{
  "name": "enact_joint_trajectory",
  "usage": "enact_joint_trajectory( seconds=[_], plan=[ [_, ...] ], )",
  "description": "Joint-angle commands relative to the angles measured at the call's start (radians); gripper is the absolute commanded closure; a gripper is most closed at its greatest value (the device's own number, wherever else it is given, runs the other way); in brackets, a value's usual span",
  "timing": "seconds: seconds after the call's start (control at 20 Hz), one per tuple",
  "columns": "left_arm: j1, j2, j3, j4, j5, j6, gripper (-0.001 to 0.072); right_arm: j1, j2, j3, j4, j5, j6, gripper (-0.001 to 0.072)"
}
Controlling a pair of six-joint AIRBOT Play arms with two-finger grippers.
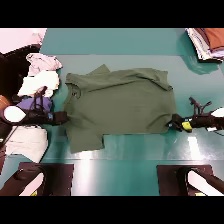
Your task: Fold the shirts.
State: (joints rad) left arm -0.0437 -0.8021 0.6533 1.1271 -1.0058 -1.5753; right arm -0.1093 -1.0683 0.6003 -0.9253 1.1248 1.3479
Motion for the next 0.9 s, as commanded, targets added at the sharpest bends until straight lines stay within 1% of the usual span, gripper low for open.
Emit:
enact_joint_trajectory(
  seconds=[0.0,0.1,0.25,0.4,0.5,0.6,0.7,0.85],
  plan=[
    [0.001,0.069,0.218,0.129,-0.069,-0.023,0.0686,0.003,0.137,0.146,0.01,0.027,-0.012,0.0698],
    [0.001,0.127,0.425,0.163,-0.087,-0.022,0.0686,-0.021,0.227,0.325,0.01,0.044,-0.012,0.0698],
    [0.001,0.172,0.755,0.171,-0.087,-0.021,0.0685,-0.05,0.32,0.62,0.009,0.048,-0.012,0.0698],
    [0.001,0.172,1.062,0.171,-0.083,-0.021,0.0685,-0.092,0.36,0.88,0.008,0.085,-0.011,0.0698],
    [0.001,0.171,1.21,0.171,-0.078,-0.021,0.0686,-0.142,0.372,1.021,0.008,0.134,-0.011,0.0698],
    [0.001,0.166,1.324,0.171,-0.077,-0.021,0.0686,-0.212,0.371,1.141,0.008,0.194,-0.01,0.0698],
    [0.001,0.166,1.388,0.167,-0.069,-0.021,0.0686,-0.276,0.366,1.237,0.009,0.231,0.0,0.0698],
    [0.001,0.151,1.381,0.166,-0.077,-0.021,0.0686,-0.34,0.32,1.374,0.009,0.303,0.035,0.0699]
  ],
)
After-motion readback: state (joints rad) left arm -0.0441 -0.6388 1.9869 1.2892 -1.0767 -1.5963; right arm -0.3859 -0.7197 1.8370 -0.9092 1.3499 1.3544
